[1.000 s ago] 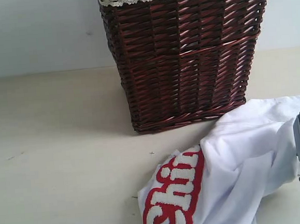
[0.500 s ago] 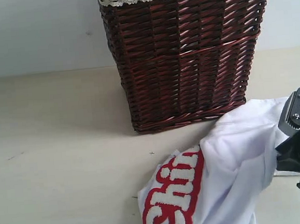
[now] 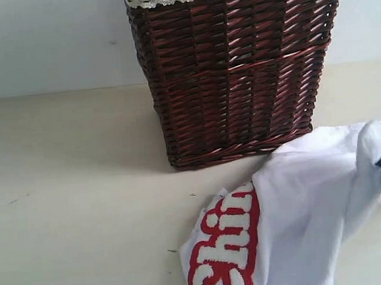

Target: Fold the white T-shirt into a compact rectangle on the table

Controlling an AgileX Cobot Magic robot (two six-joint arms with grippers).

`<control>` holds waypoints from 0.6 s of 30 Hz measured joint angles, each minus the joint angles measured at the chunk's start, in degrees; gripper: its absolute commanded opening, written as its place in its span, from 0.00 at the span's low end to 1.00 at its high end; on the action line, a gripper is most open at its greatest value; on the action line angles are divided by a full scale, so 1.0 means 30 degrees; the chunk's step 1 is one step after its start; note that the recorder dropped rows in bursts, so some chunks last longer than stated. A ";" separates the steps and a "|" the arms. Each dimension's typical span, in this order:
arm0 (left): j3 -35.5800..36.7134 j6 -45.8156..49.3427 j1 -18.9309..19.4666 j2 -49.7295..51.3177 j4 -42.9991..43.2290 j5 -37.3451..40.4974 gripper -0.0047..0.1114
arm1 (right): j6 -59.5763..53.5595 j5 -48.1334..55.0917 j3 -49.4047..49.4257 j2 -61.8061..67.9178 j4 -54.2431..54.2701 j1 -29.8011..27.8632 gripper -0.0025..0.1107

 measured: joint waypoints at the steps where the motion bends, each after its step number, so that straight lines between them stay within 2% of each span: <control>1: 0.0000 0.0000 0.0000 0.0000 0.0000 0.0000 0.04 | 0.0962 0.2417 -0.0563 -0.0332 -0.2652 0.0000 0.02; 3: 0.0000 0.0000 0.0000 0.0000 0.0000 0.0000 0.04 | 0.2673 0.5521 -0.1192 -0.0510 -0.7387 0.0000 0.02; 7: 0.0000 0.0000 0.0000 0.0000 0.0000 0.0000 0.04 | 0.6181 0.6585 -0.1378 -0.0508 -1.7064 0.0000 0.02; 9: 0.0000 0.0000 0.0000 0.0000 0.0000 0.0000 0.04 | 0.7208 0.6582 -0.1373 -0.0469 -1.9217 0.0000 0.02; 13: 0.0000 0.0000 0.0000 0.0000 0.0000 0.0000 0.04 | 0.8880 0.6625 -0.1412 -0.0353 -2.0992 0.0000 0.02; 18: 0.0000 0.0000 0.0000 0.0000 0.0000 0.0000 0.04 | 0.9480 0.6658 -0.1412 -0.0274 -2.0828 0.0000 0.02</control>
